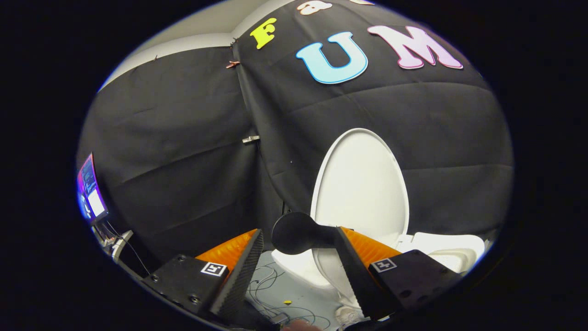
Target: Open the toilet lid.
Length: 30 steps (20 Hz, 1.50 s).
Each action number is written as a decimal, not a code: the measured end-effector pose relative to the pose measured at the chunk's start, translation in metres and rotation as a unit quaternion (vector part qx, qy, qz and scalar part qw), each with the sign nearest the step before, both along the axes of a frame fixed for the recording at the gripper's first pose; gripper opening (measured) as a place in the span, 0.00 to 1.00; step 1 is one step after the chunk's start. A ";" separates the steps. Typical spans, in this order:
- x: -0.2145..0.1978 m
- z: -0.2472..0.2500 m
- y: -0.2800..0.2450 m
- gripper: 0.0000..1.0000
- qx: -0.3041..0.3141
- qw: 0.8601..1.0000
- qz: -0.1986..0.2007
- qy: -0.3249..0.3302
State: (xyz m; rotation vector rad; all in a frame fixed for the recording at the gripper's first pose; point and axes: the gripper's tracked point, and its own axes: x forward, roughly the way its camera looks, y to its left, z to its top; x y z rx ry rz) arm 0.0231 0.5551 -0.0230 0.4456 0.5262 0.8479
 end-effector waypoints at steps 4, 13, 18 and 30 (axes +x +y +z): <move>-0.004 0.021 -0.022 0.97 0.024 0.999 -0.009 -0.022; 0.007 0.062 -0.150 0.98 0.001 0.987 -0.109 -0.117; 0.038 0.048 -0.291 0.99 -0.116 0.938 -0.271 -0.183; 0.033 0.003 -0.476 0.99 -0.194 0.859 -0.406 -0.243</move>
